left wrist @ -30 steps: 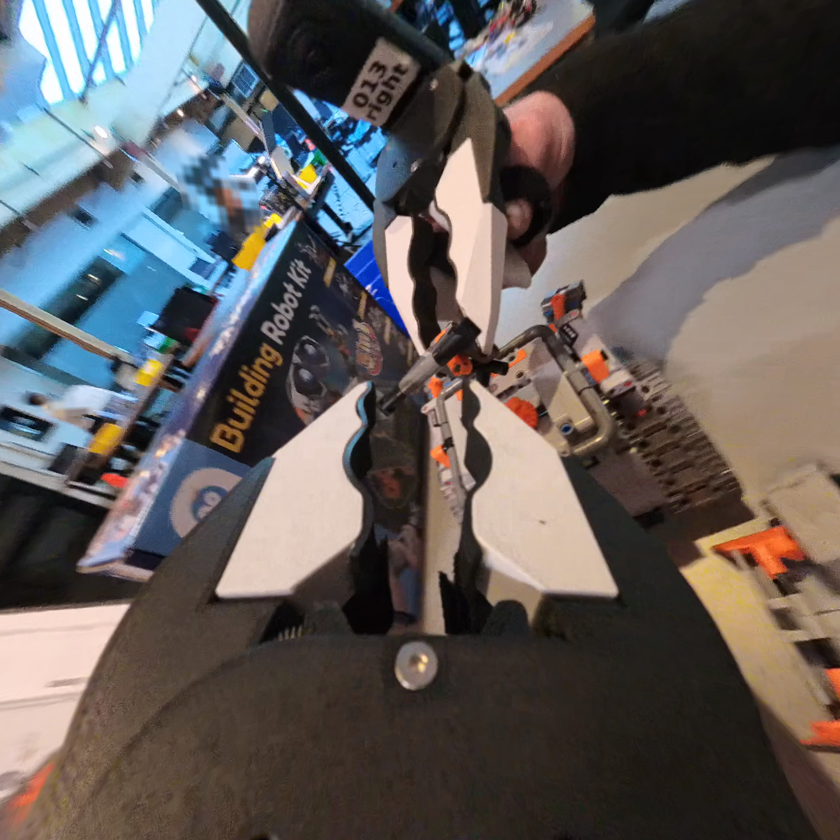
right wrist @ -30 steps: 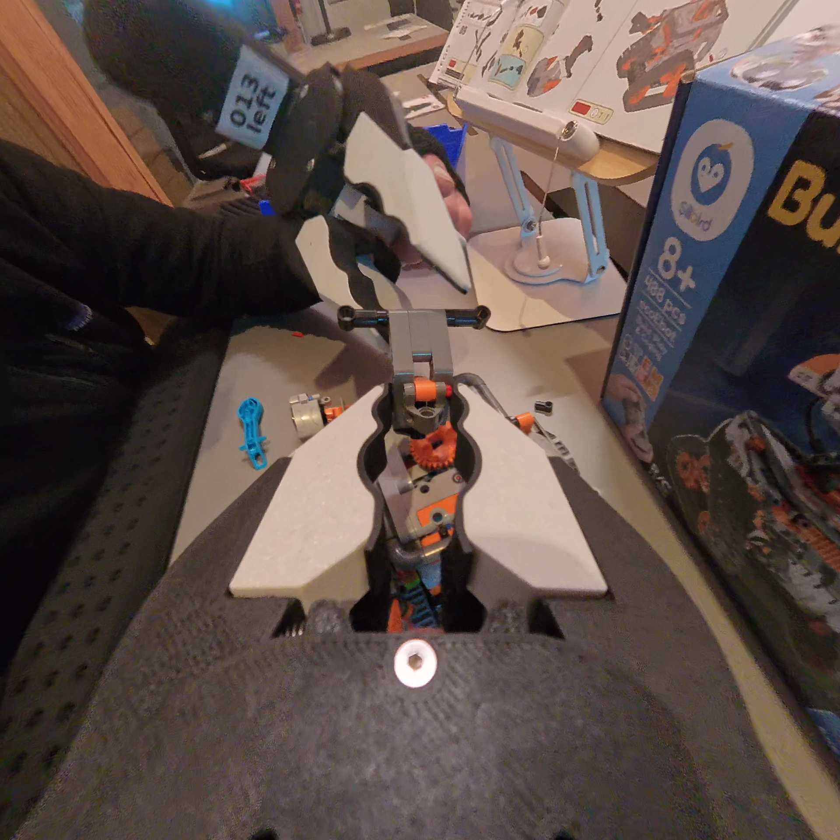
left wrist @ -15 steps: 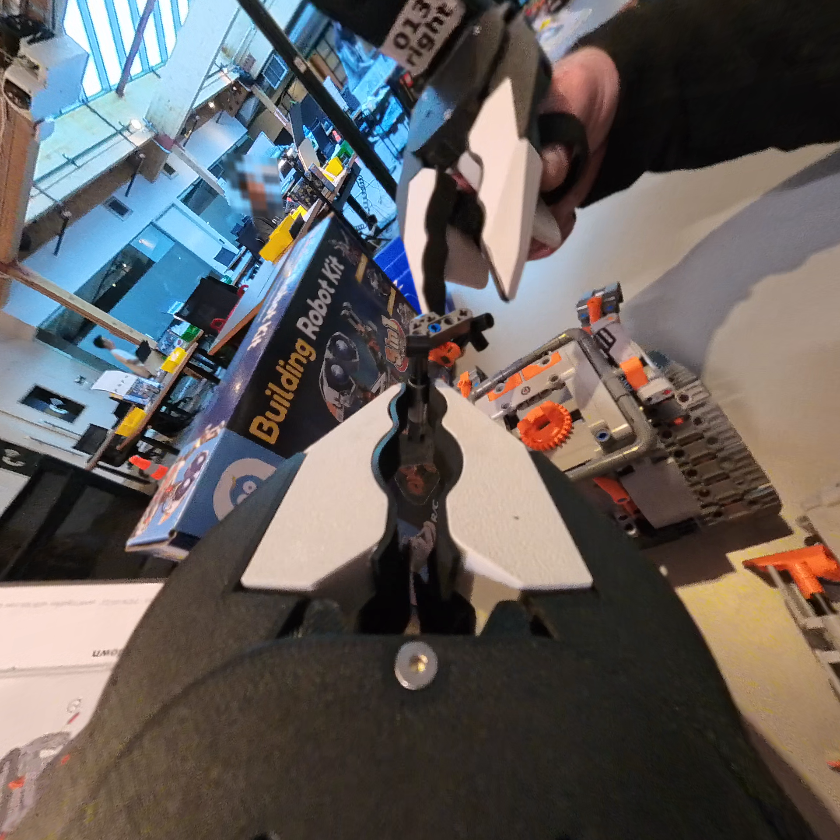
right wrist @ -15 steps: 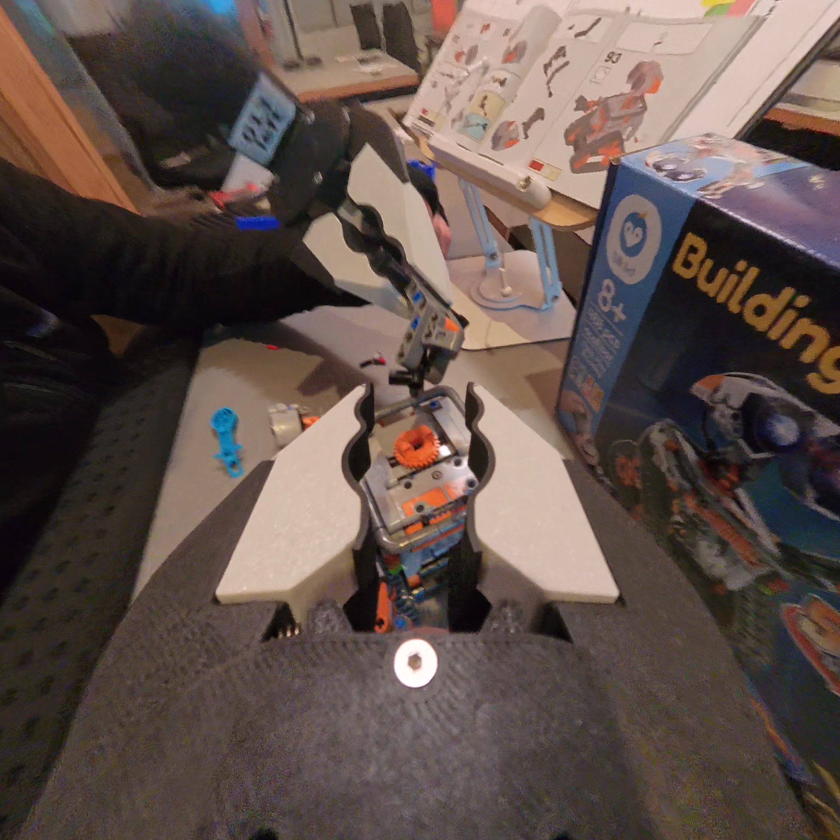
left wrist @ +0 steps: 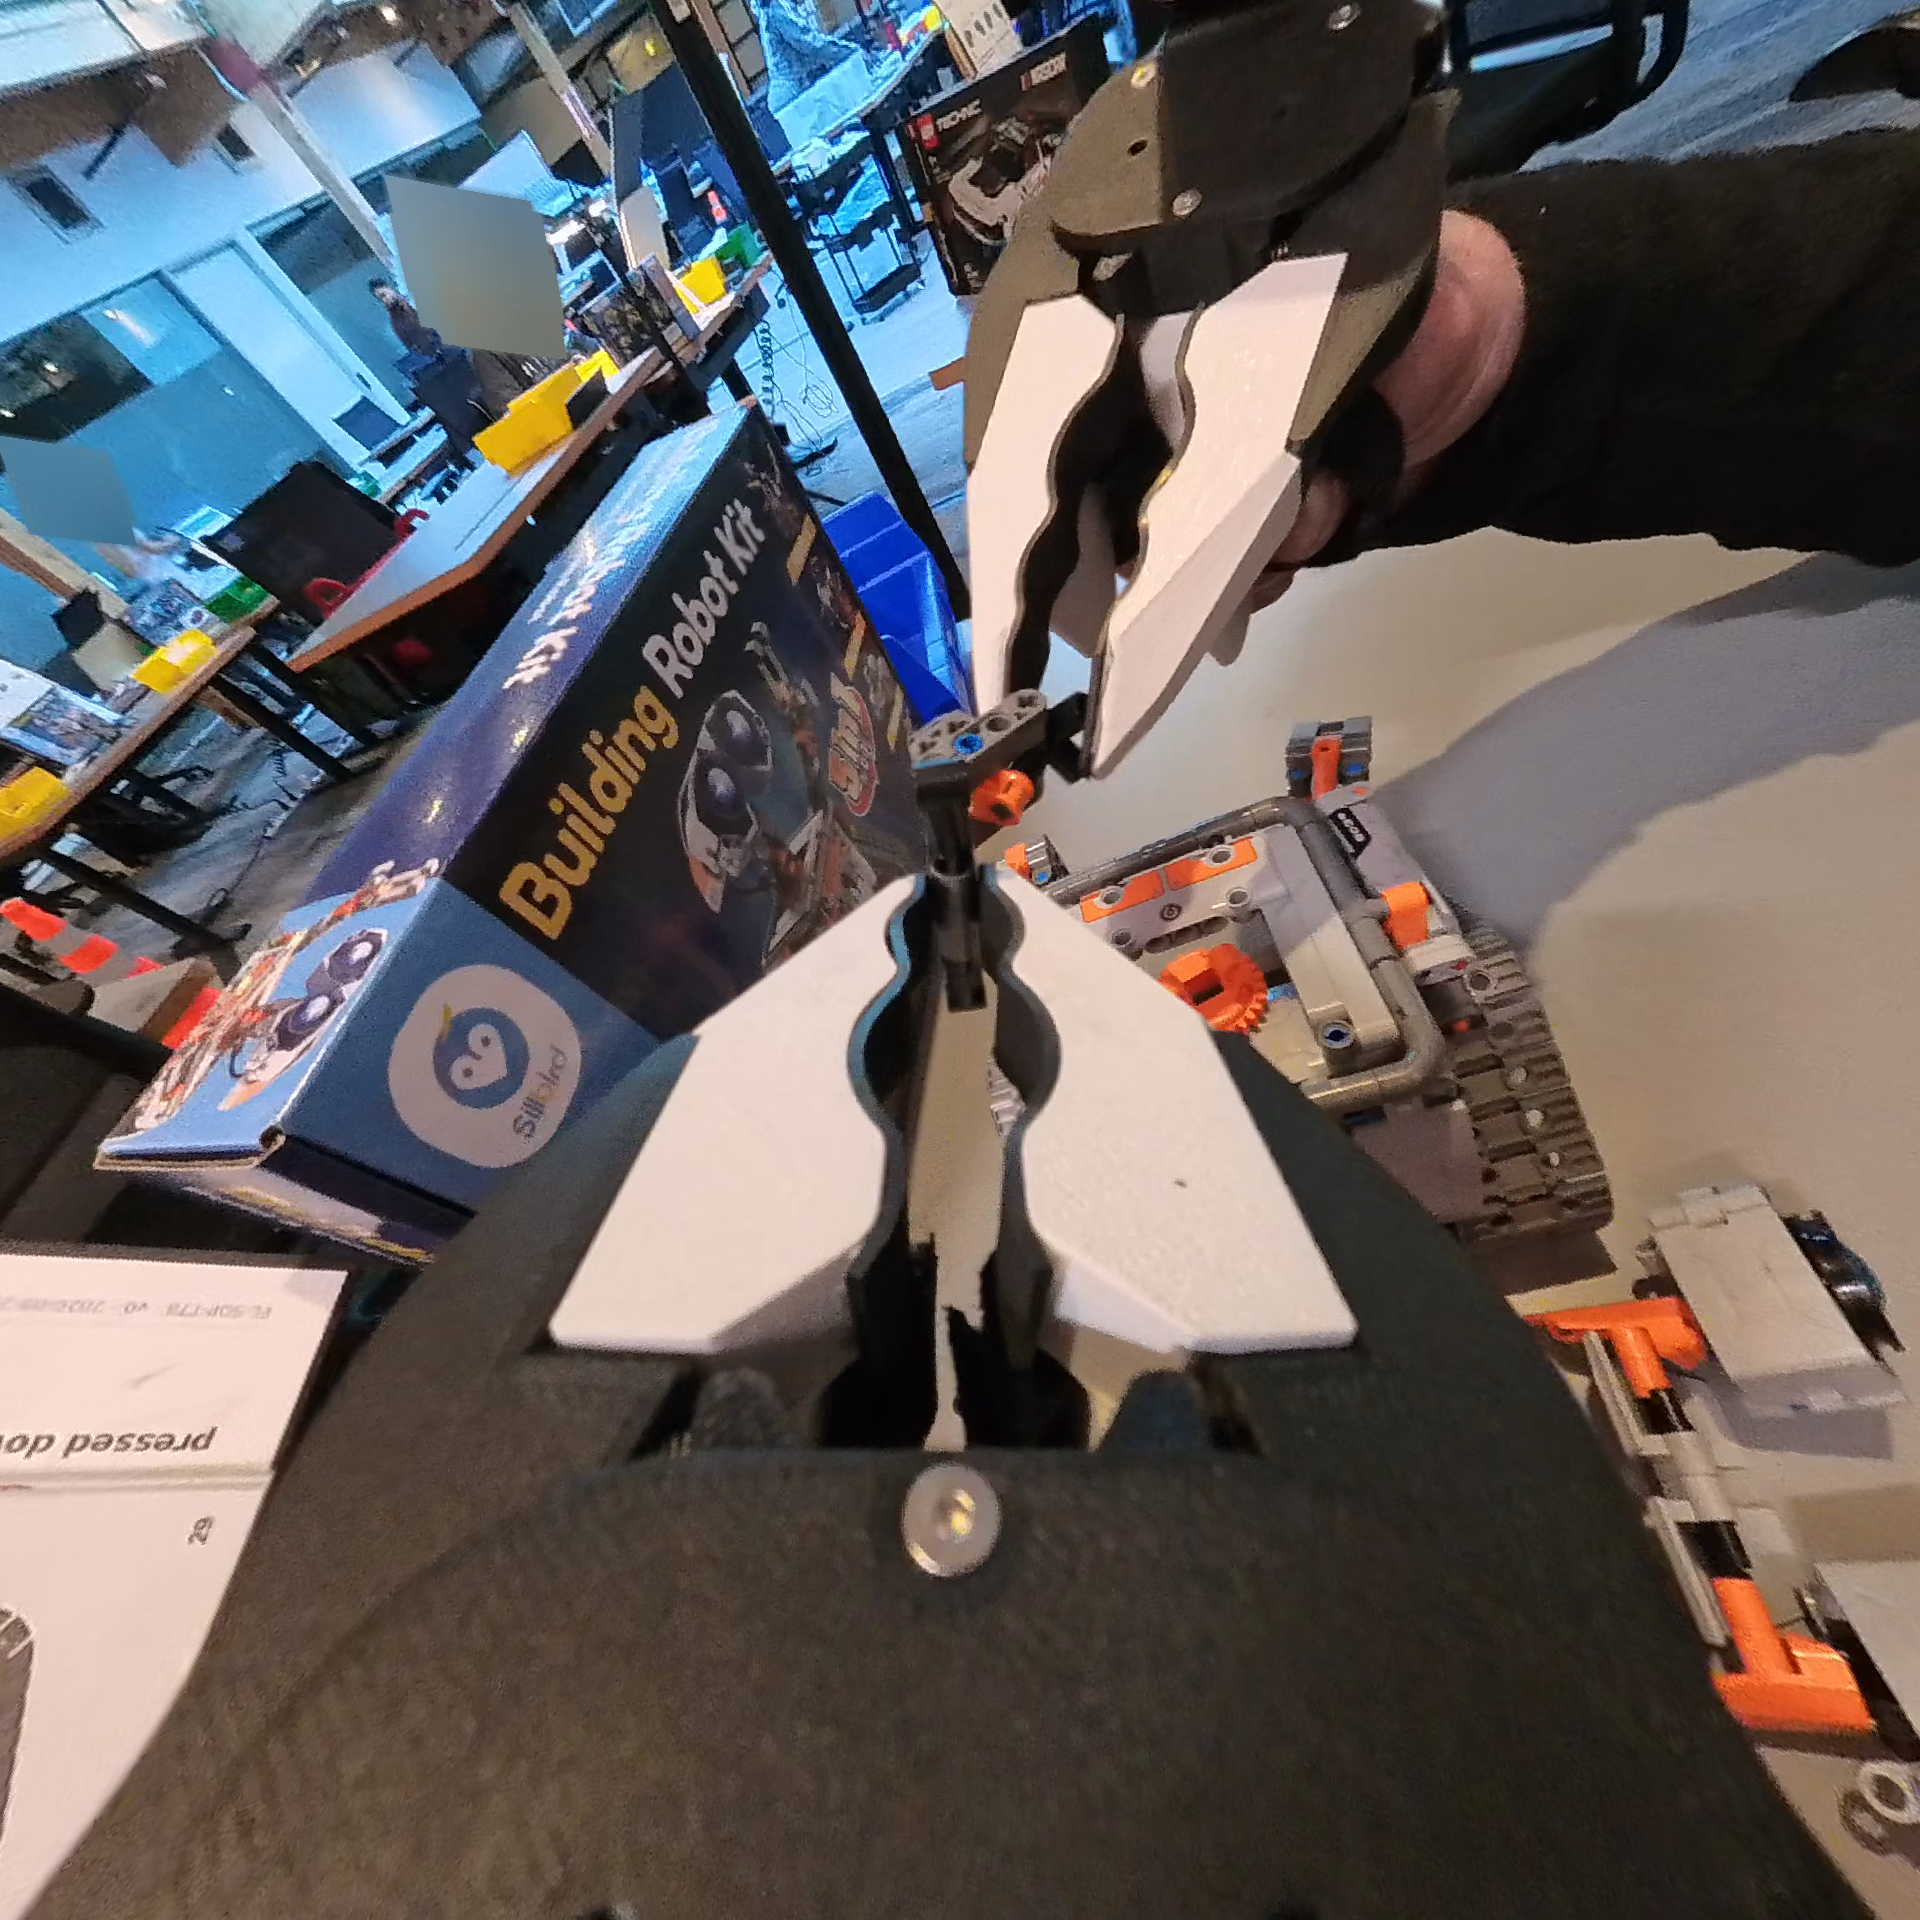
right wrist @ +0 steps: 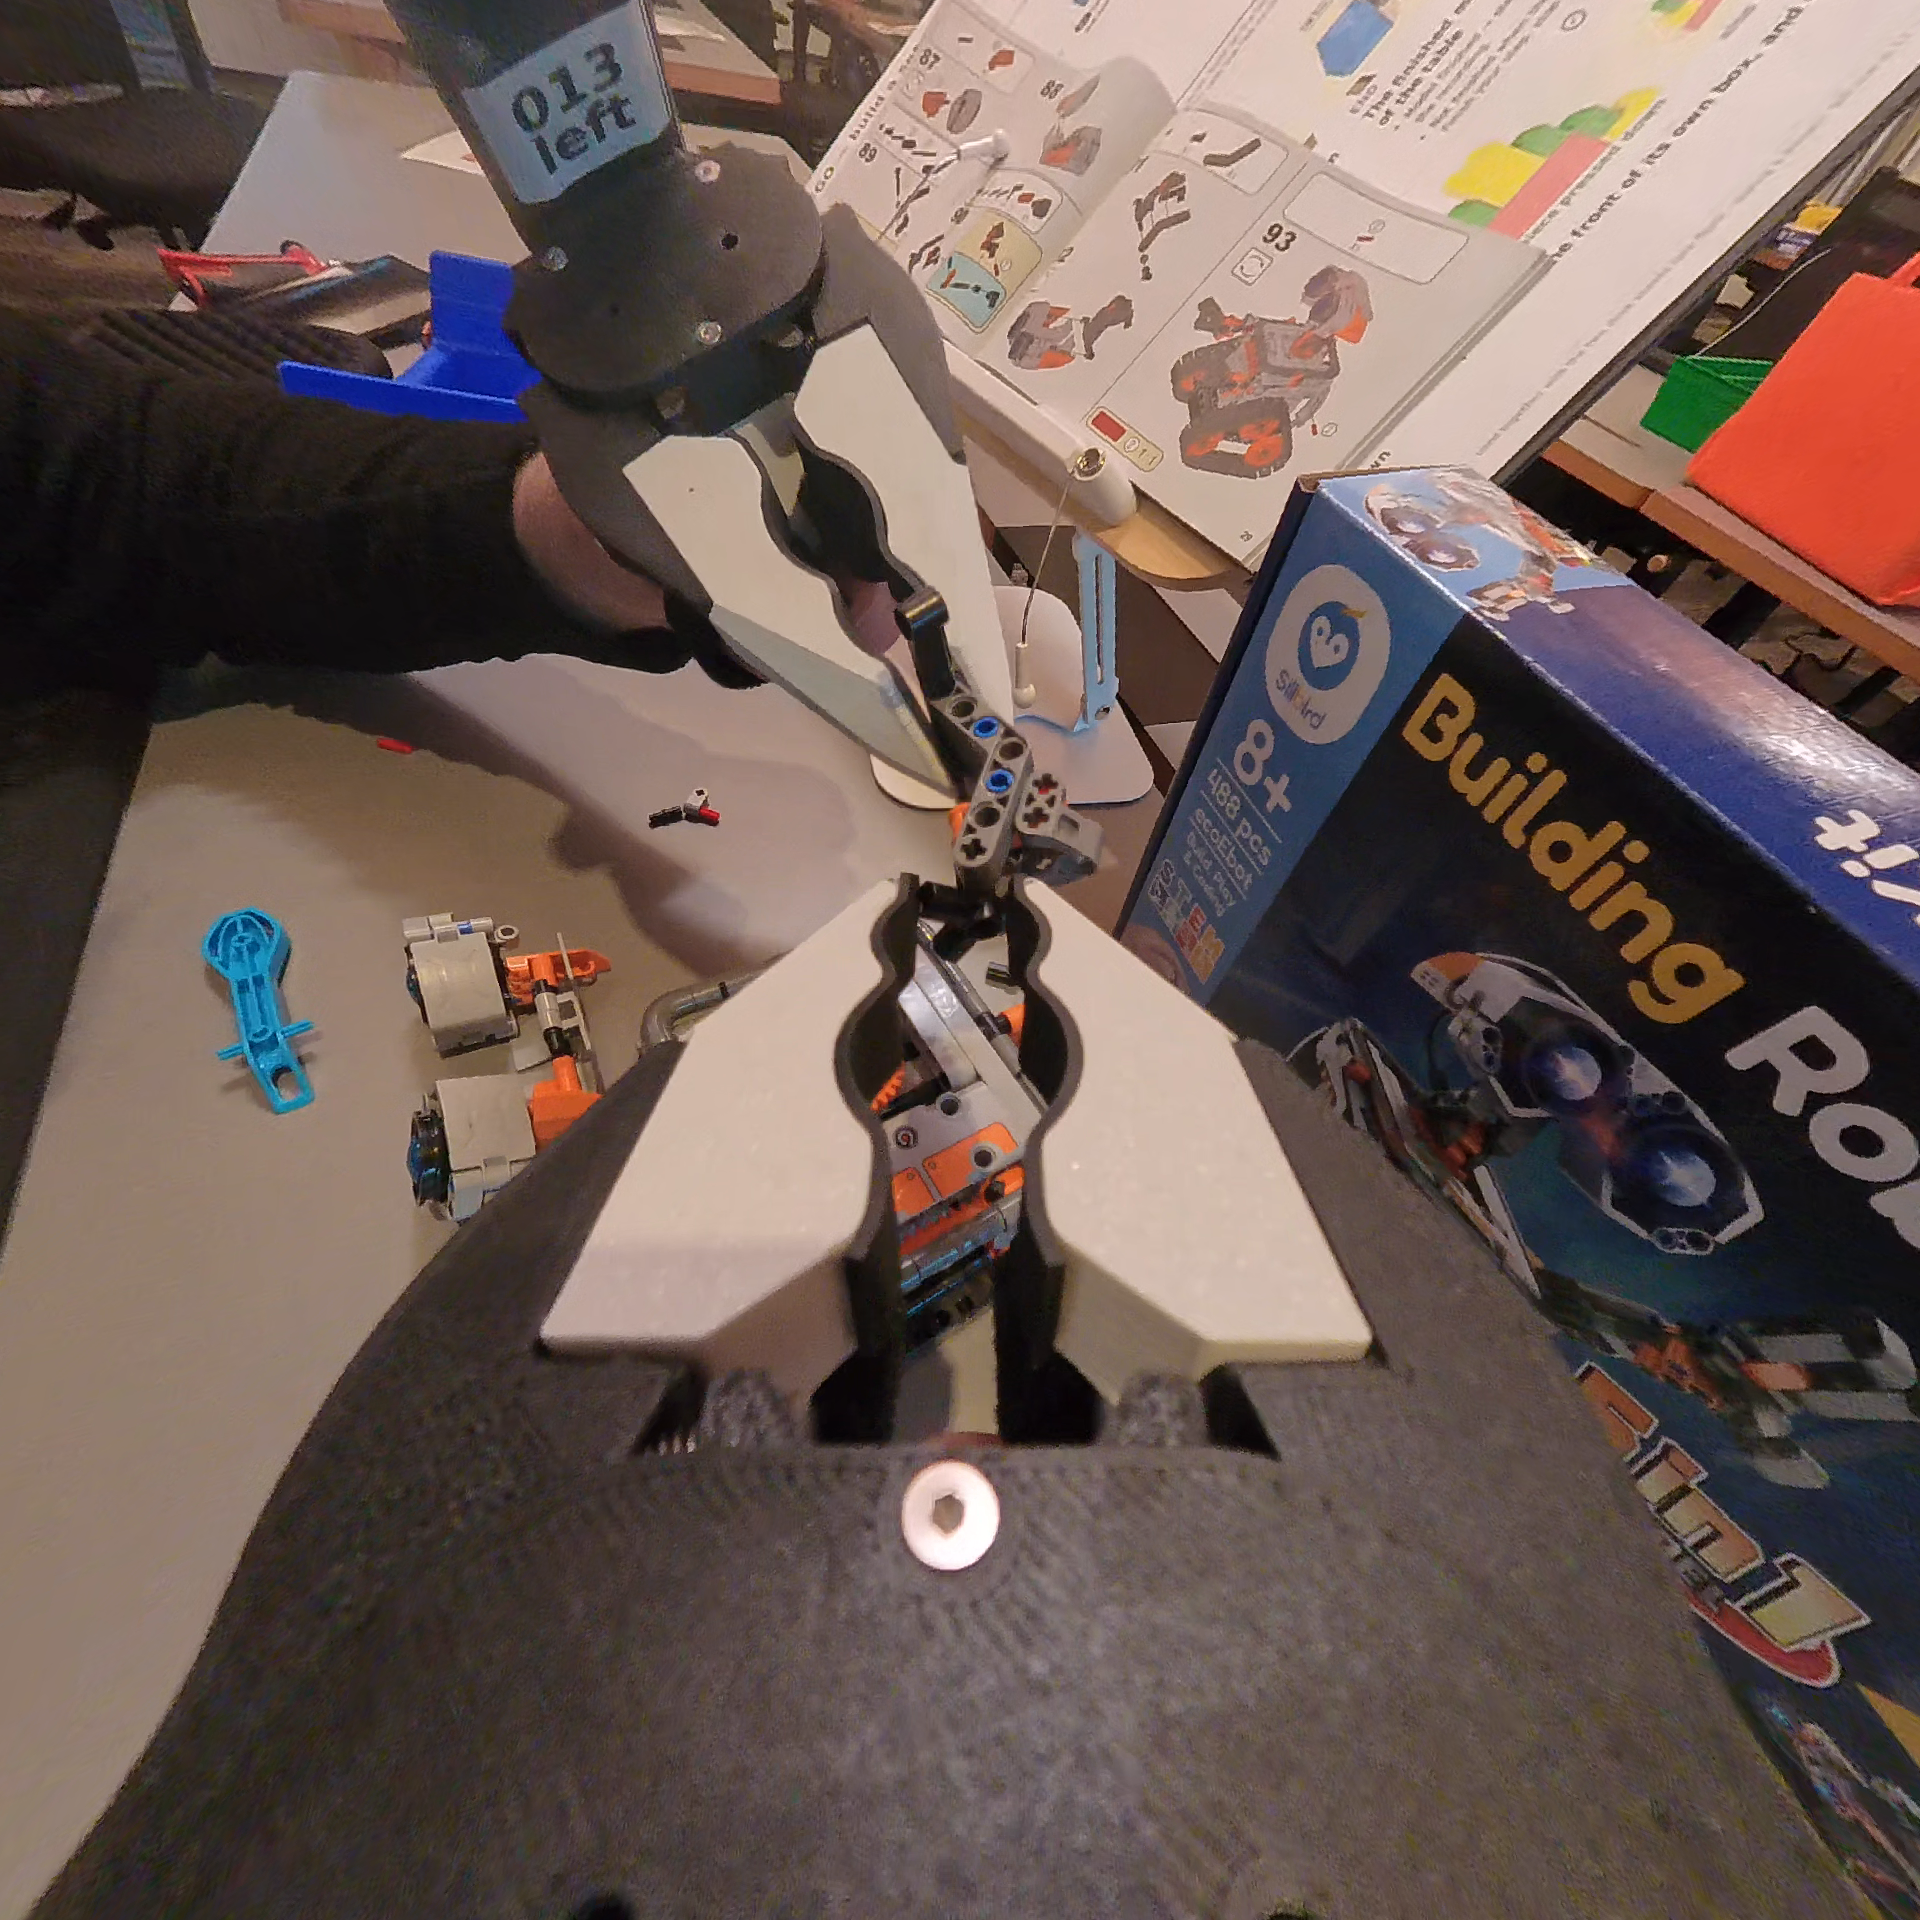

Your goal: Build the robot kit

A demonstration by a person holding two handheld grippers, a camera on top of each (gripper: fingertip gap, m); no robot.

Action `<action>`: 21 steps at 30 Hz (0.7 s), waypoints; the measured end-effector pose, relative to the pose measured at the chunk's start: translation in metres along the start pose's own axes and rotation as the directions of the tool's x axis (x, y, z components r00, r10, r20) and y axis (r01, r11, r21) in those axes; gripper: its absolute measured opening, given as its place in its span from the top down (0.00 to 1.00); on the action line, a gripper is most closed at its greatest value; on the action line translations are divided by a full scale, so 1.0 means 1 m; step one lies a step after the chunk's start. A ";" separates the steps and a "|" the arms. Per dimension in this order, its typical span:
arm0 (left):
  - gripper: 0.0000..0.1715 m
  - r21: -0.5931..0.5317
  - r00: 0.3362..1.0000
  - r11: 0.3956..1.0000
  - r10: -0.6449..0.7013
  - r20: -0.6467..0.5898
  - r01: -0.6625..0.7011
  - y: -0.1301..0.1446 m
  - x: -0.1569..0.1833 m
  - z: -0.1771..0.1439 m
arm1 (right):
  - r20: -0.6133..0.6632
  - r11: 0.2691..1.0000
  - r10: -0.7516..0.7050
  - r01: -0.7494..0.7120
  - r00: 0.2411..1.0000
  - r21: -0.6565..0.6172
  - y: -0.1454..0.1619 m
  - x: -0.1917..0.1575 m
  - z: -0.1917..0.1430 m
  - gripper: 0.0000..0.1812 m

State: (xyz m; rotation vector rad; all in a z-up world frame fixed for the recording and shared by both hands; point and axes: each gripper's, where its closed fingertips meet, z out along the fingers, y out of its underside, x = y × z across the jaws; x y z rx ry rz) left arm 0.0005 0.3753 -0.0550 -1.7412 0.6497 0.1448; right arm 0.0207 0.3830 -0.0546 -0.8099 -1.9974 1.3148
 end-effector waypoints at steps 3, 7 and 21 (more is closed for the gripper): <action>0.95 -0.020 0.999 0.999 0.025 -0.029 -0.026 0.005 0.006 0.001 | -0.004 0.999 -0.032 0.032 0.999 -0.026 0.003 -0.001 -0.001 0.92; 0.94 -0.015 0.997 0.999 0.047 -0.053 -0.048 0.008 0.014 0.001 | -0.016 0.994 -0.099 0.099 0.995 -0.036 0.001 -0.004 -0.002 0.92; 0.94 -0.119 0.862 0.883 0.469 0.193 -0.454 0.003 0.013 -0.008 | -0.178 0.850 -0.523 0.495 0.834 -0.181 -0.003 -0.006 0.000 0.92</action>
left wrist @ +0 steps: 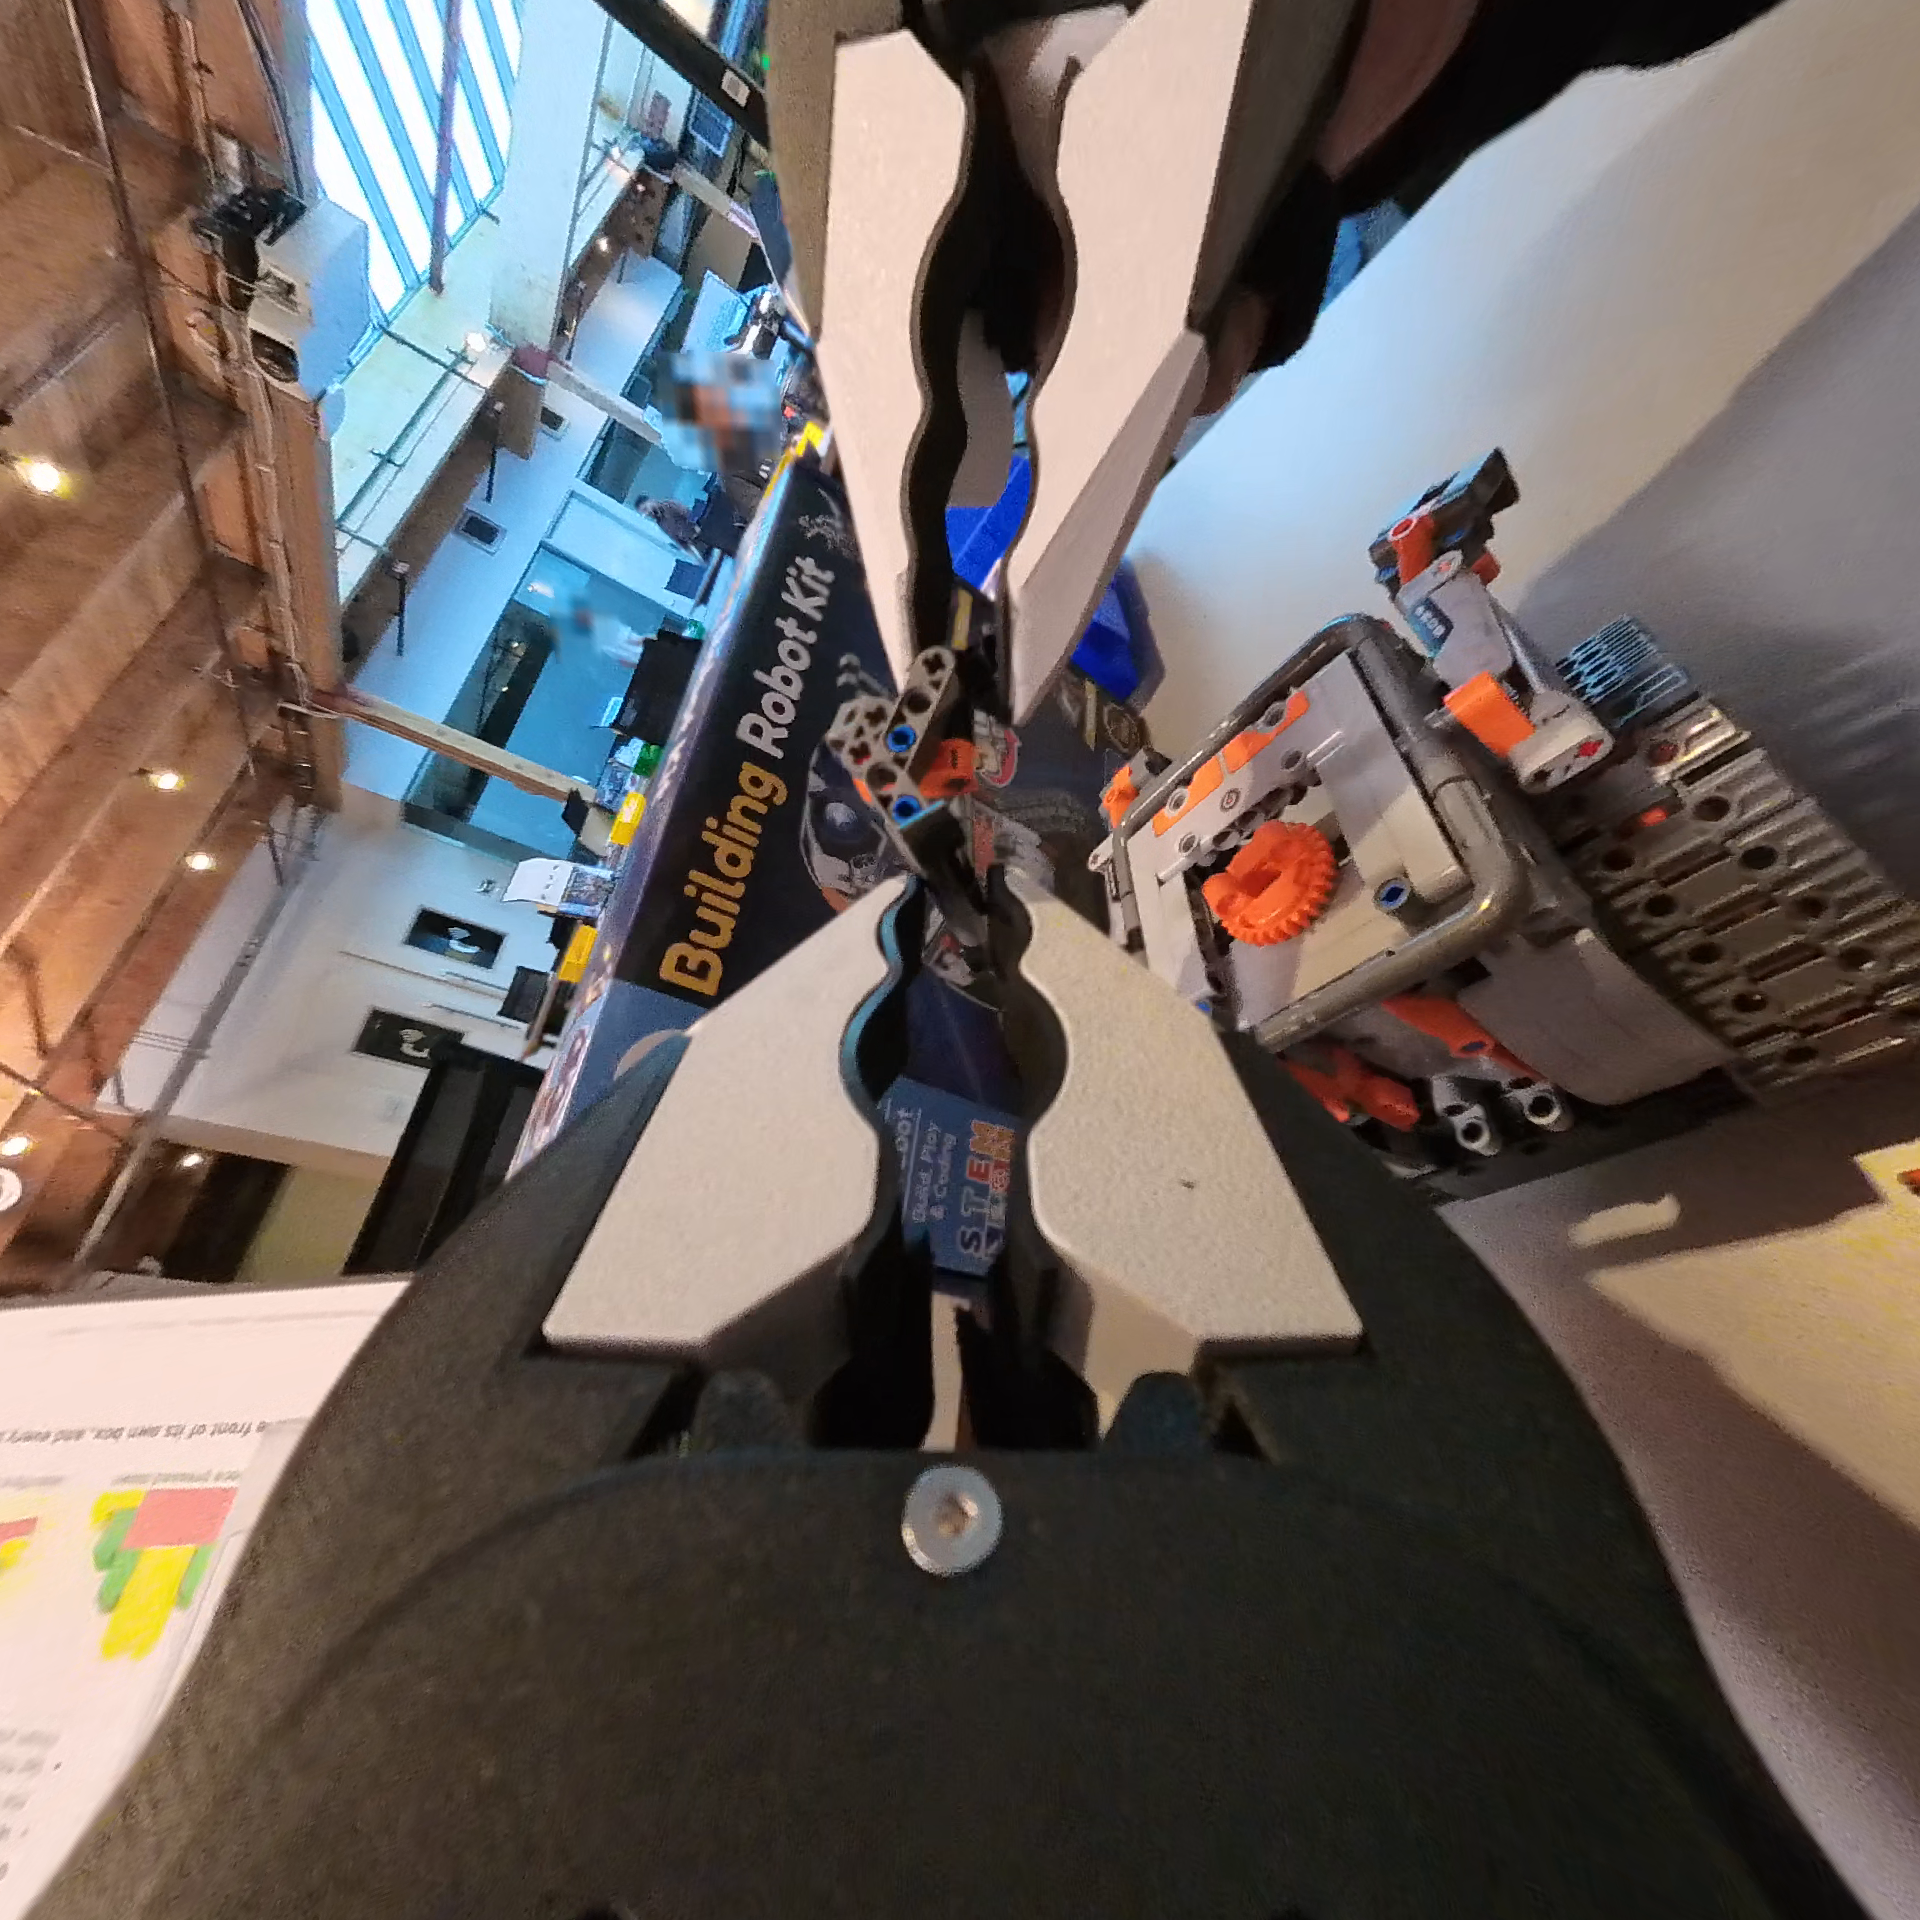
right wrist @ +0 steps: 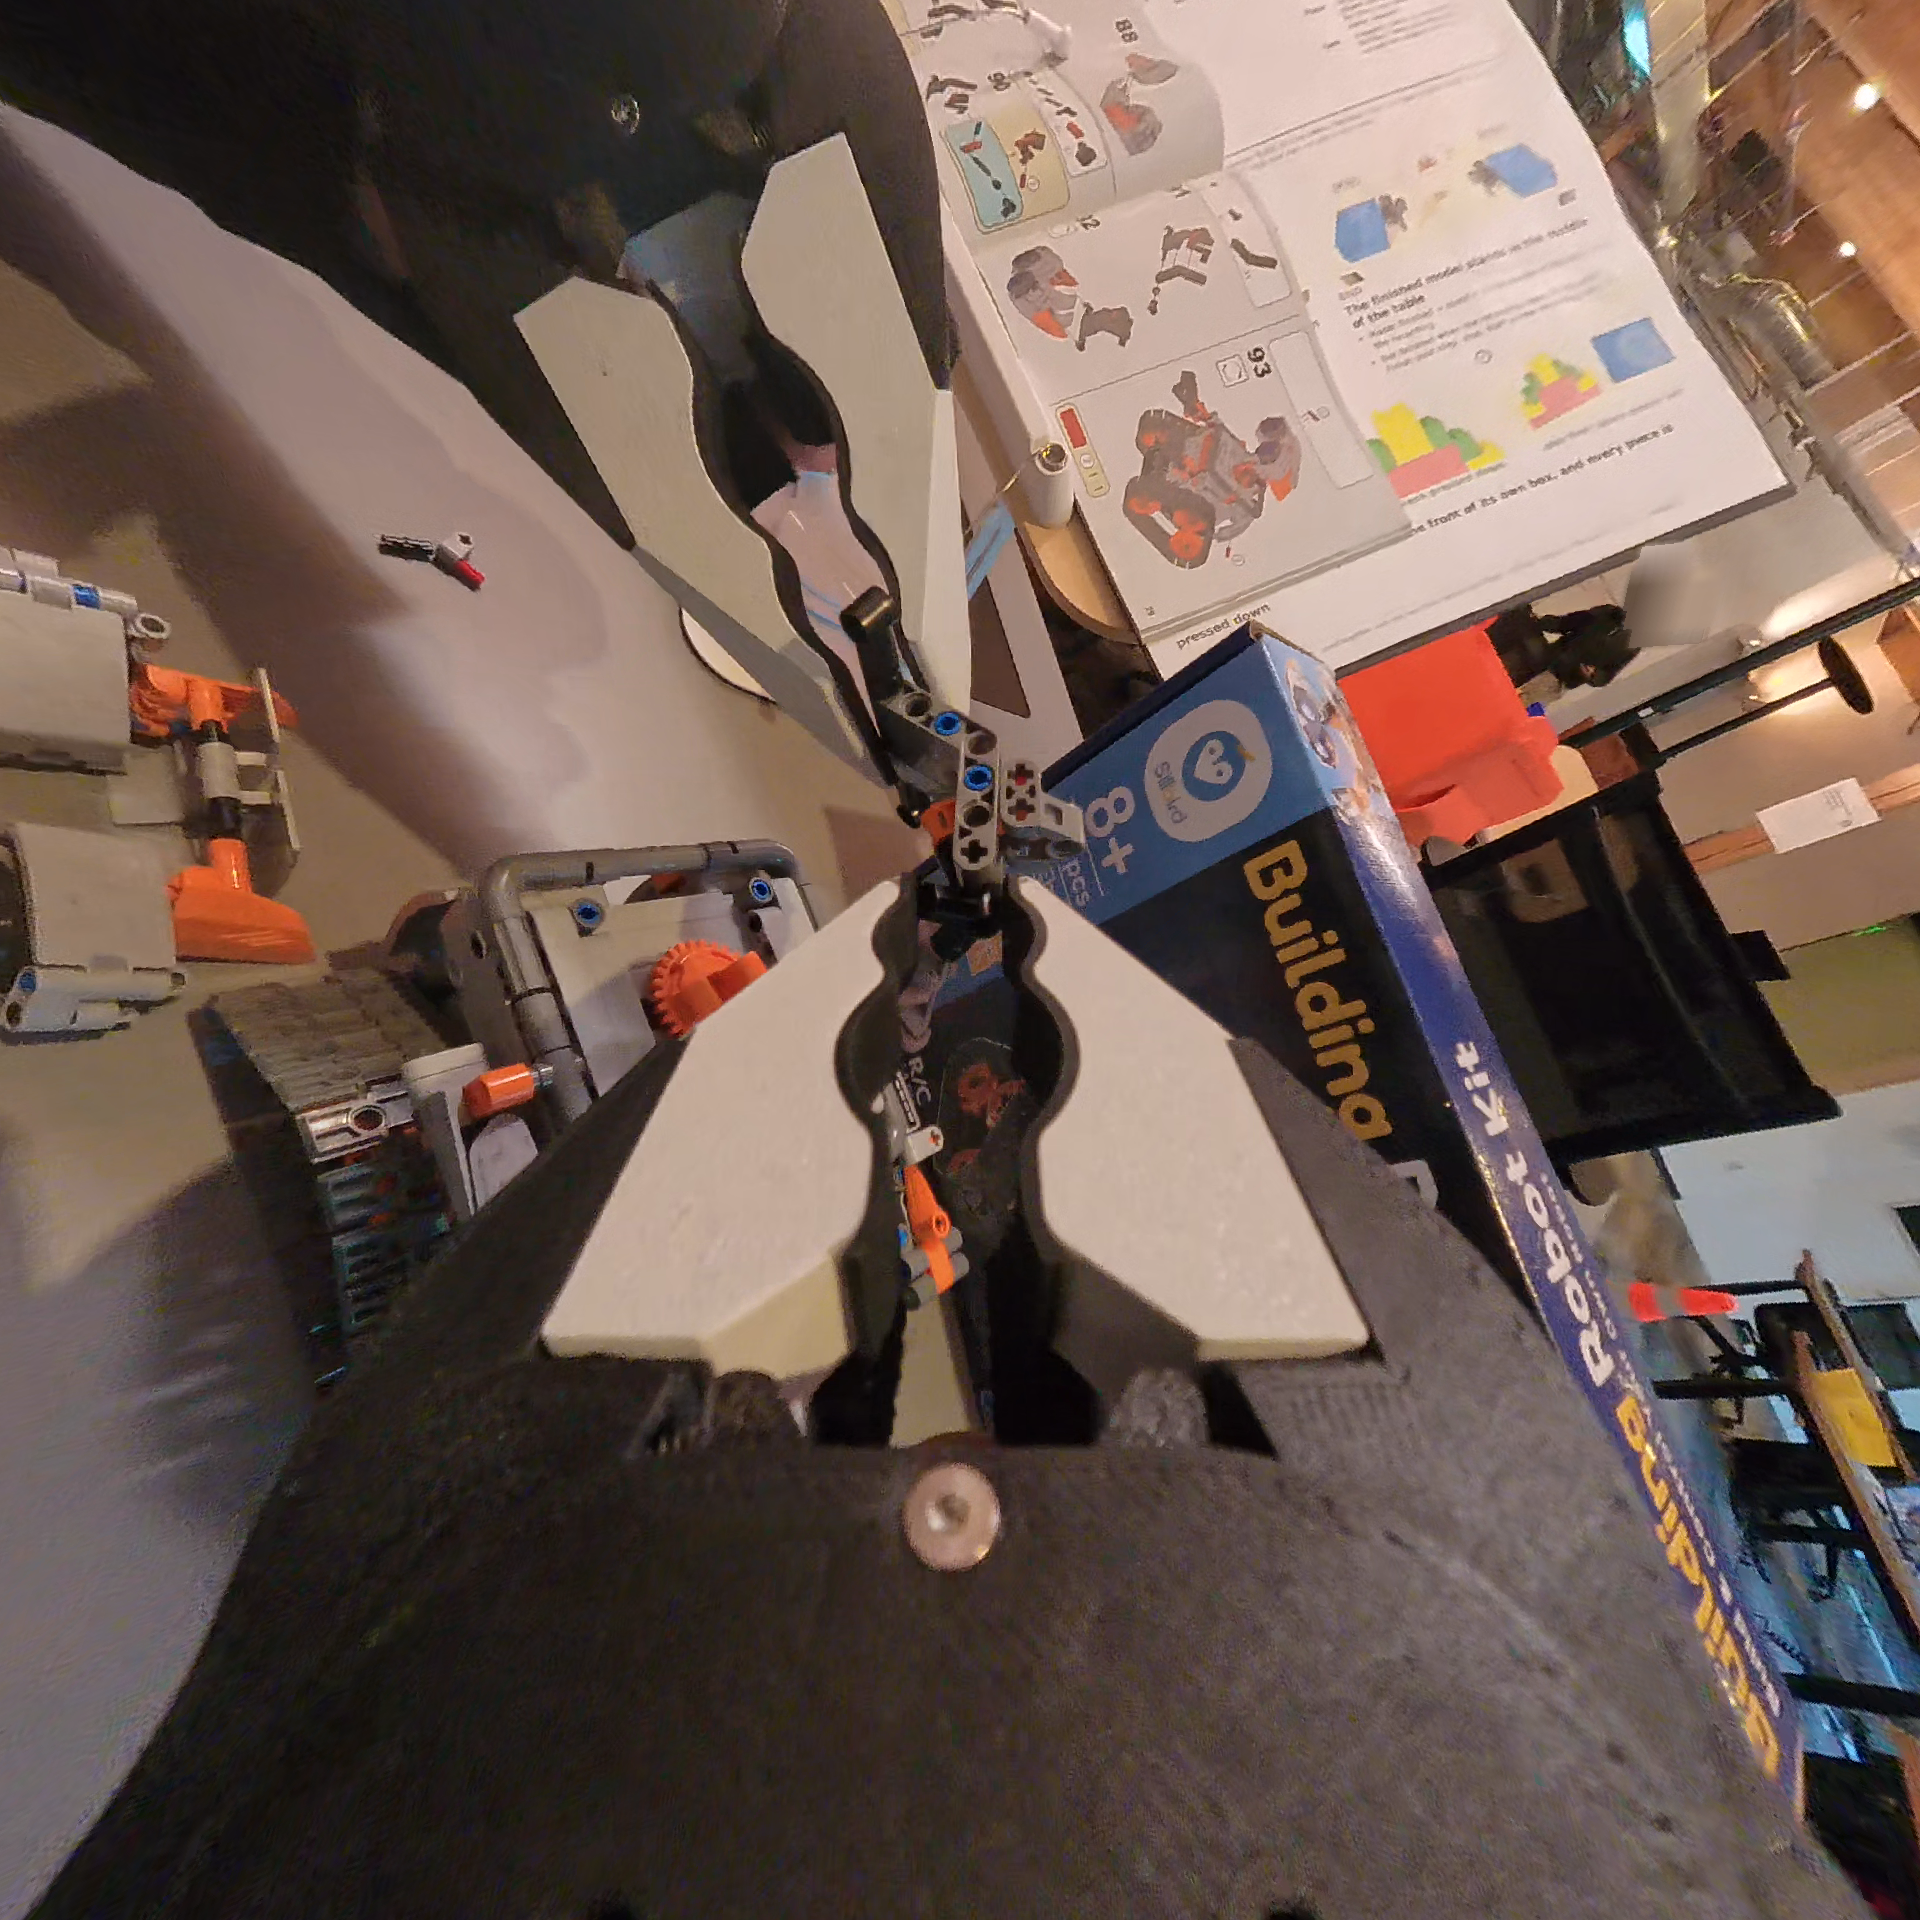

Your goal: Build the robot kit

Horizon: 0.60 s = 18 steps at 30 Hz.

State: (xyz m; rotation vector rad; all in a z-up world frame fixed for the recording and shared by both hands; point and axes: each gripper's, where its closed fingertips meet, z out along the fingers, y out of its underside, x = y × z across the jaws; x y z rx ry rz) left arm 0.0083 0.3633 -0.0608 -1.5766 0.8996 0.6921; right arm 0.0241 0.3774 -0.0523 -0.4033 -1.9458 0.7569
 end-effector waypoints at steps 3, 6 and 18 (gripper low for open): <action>0.94 -0.013 1.000 0.999 -0.031 0.006 0.031 0.001 0.000 0.001 | 0.006 1.000 0.027 -0.027 1.000 0.015 -0.001 0.001 -0.001 0.92; 0.95 0.017 0.975 0.976 -0.217 -0.056 0.218 -0.002 -0.003 0.001 | 0.036 0.988 0.123 -0.126 0.992 0.089 -0.008 0.004 -0.005 0.92; 0.96 -0.125 0.443 0.535 -0.791 -0.422 0.835 -0.005 -0.010 0.002 | -0.144 0.938 -0.321 0.293 0.936 -0.185 -0.010 0.002 0.003 0.80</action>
